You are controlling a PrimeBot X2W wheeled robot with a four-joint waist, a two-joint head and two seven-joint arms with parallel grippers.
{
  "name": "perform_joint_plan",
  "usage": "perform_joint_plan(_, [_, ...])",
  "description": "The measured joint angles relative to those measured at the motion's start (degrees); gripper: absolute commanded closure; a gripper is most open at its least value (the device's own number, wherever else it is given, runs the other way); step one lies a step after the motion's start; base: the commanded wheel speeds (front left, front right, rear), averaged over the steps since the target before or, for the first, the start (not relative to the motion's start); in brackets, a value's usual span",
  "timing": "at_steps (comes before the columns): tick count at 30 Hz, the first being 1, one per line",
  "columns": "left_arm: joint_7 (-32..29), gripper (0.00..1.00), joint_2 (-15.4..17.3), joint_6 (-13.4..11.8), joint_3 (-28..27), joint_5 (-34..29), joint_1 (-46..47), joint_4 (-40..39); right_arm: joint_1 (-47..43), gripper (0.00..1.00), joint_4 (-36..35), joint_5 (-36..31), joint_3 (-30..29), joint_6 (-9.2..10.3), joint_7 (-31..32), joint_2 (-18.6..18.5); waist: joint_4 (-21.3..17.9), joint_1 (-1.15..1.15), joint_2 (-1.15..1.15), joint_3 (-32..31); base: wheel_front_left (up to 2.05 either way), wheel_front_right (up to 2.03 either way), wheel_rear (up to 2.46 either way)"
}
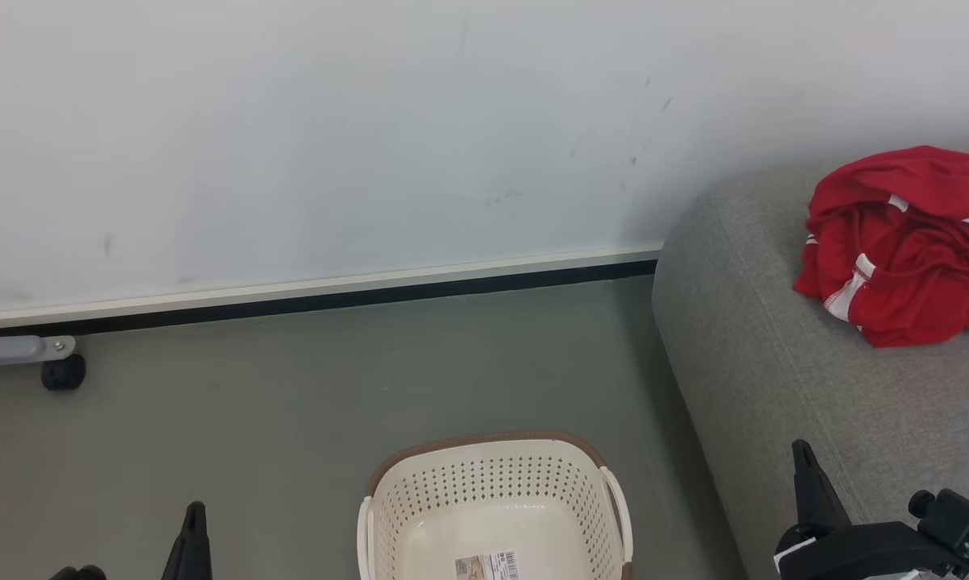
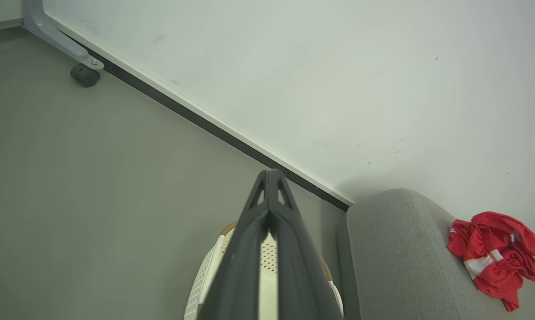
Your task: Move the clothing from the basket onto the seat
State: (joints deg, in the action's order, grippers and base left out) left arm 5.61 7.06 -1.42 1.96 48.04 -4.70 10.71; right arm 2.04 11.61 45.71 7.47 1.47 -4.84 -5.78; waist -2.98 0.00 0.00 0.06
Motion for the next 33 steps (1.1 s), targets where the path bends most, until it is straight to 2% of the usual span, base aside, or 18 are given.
perform_joint_plan(33, [-6.6,1.0,-2.4,4.5,-3.9,23.9,4.8,3.4,1.5,1.0,3.2,25.1,-8.3,-4.52,6.4,1.8,1.6,0.0,0.0,0.0,0.0,0.0,0.0])
